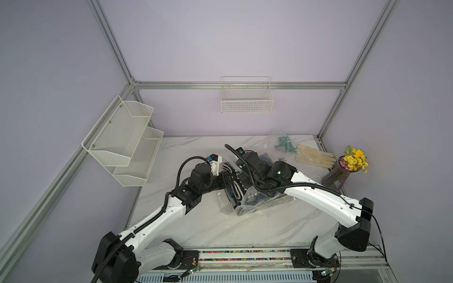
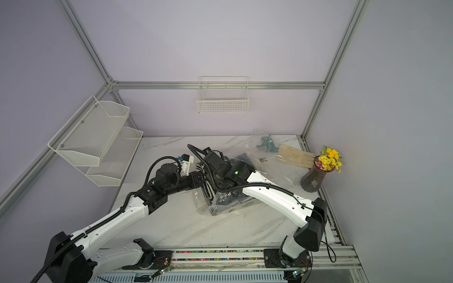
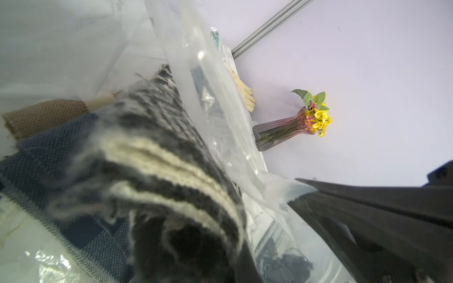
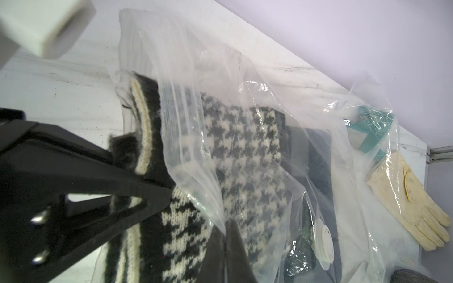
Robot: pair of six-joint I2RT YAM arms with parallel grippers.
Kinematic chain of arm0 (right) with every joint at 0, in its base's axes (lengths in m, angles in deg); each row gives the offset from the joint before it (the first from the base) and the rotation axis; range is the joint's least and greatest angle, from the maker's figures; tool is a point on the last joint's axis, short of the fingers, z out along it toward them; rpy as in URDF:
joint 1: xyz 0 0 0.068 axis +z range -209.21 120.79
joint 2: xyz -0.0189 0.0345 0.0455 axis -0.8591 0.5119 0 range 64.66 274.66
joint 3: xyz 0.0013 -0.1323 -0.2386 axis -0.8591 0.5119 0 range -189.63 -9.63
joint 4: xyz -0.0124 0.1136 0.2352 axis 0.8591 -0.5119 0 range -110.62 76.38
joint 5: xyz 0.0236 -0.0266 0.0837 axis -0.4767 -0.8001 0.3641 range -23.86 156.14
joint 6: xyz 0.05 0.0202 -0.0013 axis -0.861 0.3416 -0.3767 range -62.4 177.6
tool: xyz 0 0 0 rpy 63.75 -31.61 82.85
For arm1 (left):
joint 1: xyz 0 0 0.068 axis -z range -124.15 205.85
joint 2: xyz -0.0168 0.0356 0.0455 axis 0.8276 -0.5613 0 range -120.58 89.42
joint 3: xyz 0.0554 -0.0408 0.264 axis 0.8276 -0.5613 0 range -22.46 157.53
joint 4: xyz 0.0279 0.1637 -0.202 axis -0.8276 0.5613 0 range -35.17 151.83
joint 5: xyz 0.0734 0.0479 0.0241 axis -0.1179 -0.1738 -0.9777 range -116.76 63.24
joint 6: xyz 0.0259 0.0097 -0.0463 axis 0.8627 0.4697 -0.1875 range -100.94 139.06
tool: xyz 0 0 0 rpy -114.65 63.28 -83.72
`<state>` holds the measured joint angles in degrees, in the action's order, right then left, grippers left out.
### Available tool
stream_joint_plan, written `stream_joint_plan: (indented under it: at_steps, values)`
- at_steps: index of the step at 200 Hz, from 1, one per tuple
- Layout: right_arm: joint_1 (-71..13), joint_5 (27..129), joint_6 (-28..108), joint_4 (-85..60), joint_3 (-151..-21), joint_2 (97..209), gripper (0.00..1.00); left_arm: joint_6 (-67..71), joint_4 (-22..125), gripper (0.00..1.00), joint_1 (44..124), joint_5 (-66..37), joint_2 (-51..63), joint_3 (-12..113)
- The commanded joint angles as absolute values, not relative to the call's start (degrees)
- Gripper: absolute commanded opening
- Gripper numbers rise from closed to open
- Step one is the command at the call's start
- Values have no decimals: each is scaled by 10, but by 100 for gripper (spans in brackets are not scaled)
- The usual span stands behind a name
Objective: Take the scarf out of the vacuum bag
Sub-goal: Take out the scarf from the vacuum bag.
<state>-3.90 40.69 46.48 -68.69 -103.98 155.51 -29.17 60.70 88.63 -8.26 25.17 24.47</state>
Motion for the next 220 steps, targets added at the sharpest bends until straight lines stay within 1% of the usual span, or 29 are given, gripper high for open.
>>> stream_joint_plan:
  at_steps: [1, 35, 85, 113, 143, 220]
  values:
    - [-45, 413, 465, -669, -1043, 1566, 0, -259, 642, 10, 885, -104, 295, 250]
    - [-46, 417, 471, -661, -1039, 1575, 0, -245, 725, 11, 885, -116, 334, 254]
    - [-47, 417, 489, -626, -1008, 1568, 0, -222, 887, 13, 885, -130, 356, 290]
    - [-49, 418, 502, -607, -994, 1561, 0, -222, 966, 14, 884, -187, 381, 297]
    - [-51, 418, 514, -572, -969, 1551, 0, -229, 1035, 14, 884, -221, 407, 308]
    - [-57, 437, 515, -485, -930, 1571, 0, -229, 1217, 15, 870, -350, 407, 357]
